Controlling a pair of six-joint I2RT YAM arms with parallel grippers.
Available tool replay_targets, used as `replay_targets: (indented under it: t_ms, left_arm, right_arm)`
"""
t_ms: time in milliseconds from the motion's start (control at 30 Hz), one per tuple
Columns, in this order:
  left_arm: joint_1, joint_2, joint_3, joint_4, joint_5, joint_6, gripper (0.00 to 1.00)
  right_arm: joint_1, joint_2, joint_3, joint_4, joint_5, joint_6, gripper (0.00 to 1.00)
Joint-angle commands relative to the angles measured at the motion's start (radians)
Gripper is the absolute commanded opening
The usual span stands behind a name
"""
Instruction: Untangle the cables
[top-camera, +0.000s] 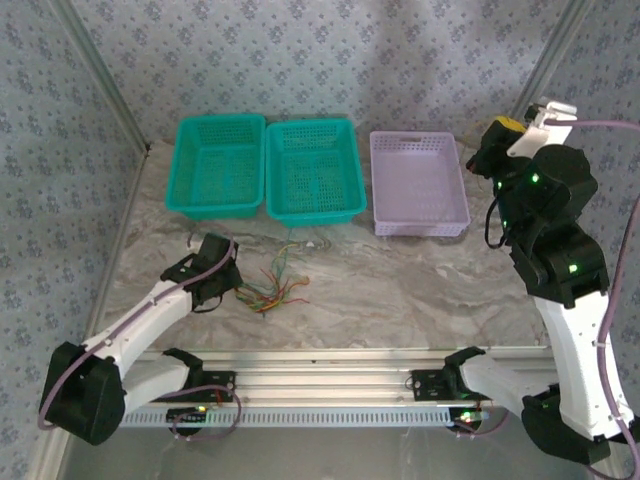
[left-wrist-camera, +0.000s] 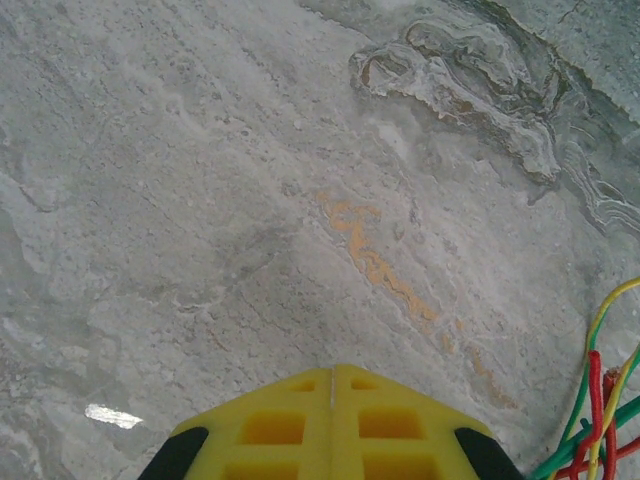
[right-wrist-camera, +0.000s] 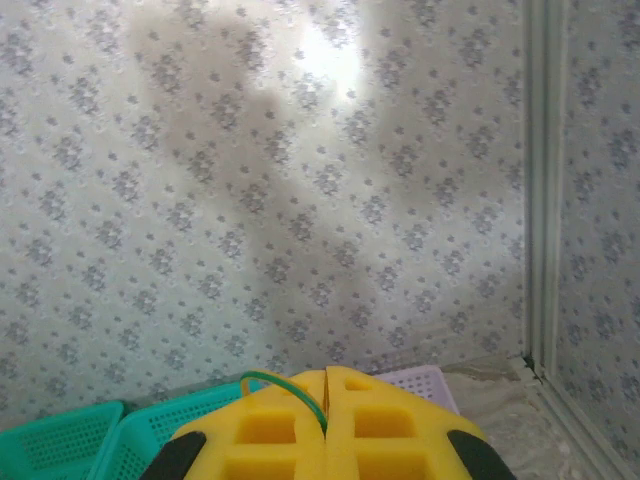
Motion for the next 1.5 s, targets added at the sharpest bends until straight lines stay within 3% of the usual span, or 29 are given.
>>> replay_targets:
  t_ms: [0, 433, 600, 1100, 1300, 1467]
  left_arm:
    - [-0.017, 0.022, 0.003, 0.034, -0.019, -0.001, 0.00]
    - [-0.104, 0.091, 0.051, 0.088, -0.034, -0.032, 0.00]
    - [-0.136, 0.095, 0.046, 0.118, -0.030, -0.038, 0.00]
    - [-0.215, 0.109, 0.036, 0.141, -0.041, -0.057, 0.00]
    - [-0.235, 0.118, 0.036, 0.141, -0.050, -0.057, 0.00]
    - [-0.248, 0.134, 0.034, 0.153, -0.053, -0.064, 0.00]
  right_arm:
    - [0.019, 0.053, 0.096, -0.040, -0.091, -0.039, 0.00]
    - [0.063, 0.281, 0.422, -0.152, -0.078, -0.197, 0.00]
    - [0.058, 0.293, 0.379, -0.020, -0.101, -0.237, 0.00]
    - [-0.061, 0.614, 0.758, -0.067, -0.112, -0.257, 0.00]
    - [-0.163, 0.665, 0.753, -0.074, -0.154, -0.207, 0.00]
    - [-0.192, 0.683, 0.638, -0.067, -0.144, -0.212, 0.00]
